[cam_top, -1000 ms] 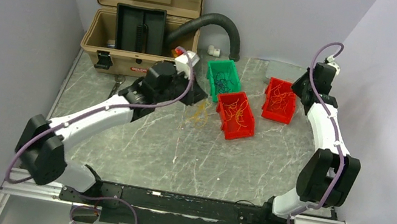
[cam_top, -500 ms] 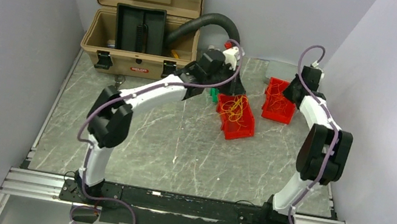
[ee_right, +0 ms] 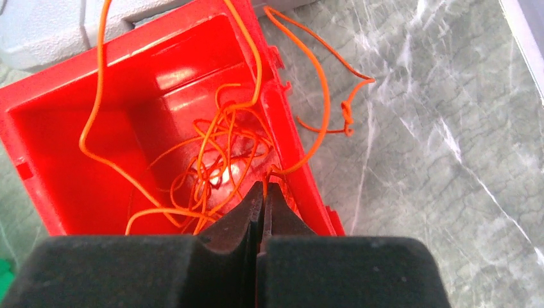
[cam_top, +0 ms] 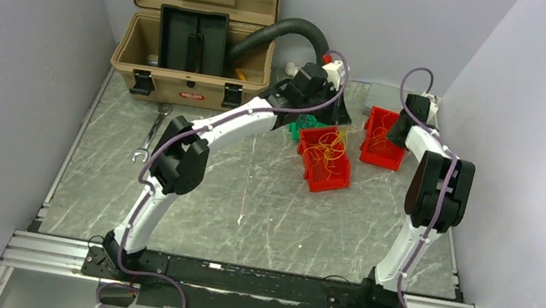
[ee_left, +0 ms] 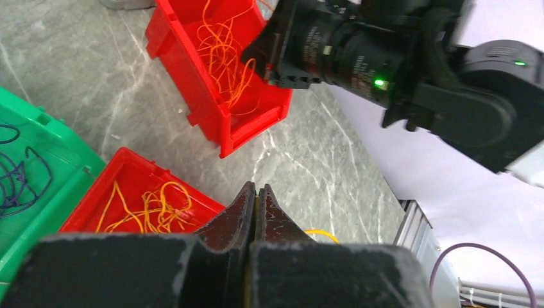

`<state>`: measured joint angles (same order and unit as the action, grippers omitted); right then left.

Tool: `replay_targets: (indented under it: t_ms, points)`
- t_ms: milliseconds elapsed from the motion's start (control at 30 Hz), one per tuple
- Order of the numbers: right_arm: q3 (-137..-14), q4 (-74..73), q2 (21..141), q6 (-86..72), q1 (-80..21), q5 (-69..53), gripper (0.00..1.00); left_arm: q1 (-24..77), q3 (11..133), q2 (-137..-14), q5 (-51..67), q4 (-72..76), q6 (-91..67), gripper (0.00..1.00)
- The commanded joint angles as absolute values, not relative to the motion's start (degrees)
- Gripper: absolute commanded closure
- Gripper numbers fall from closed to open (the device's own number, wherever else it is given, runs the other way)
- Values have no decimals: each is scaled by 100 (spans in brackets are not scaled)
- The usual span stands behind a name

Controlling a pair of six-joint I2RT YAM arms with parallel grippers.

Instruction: Untangle the cables

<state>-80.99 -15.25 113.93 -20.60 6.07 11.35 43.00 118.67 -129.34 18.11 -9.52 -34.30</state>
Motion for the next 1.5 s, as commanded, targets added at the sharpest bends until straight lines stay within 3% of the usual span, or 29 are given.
replay_targets:
  t_ms: [0,267,567,667,767,933,1000,1067,1100,1233,1467]
  points:
    - [-8406,-1573,11656,-1960,588,1279,100,4432,11836,-12306,1719,-577,-3576,100]
    - [-8395,-1508,11601,-1919,546,1211,100,4434,12274,-12786,1716,-800,-3568,100]
    - [-8292,-1524,11099,-1945,545,1023,88,4439,11812,-12468,1230,-704,-3187,100]
    - [-8265,-1554,10756,-1910,545,1016,79,4431,11407,-12550,1015,-608,-3069,100]
    - [-8238,-1550,10449,-1849,546,915,60,4430,11484,-12883,844,-901,-2939,100]
    - [-8341,-1713,10109,-1796,545,757,49,4430,11459,-13161,484,-1147,-2715,100]
    - [-8351,-1738,9969,-1785,545,766,39,4430,11440,-13224,388,-1240,-2633,99]
    - [-8364,-1741,9867,-1822,545,818,23,4430,11462,-13285,313,-1331,-2584,89]
    - [-8369,-1751,9836,-1834,552,794,19,4430,11485,-13321,281,-1380,-2550,82]
    - [-8334,-1730,9658,-1933,554,581,11,4430,11600,-13453,310,-1584,-2458,51]
    - [-7681,-789,9050,-2224,573,-285,0,4431,11144,-12665,363,-1403,-2129,25]
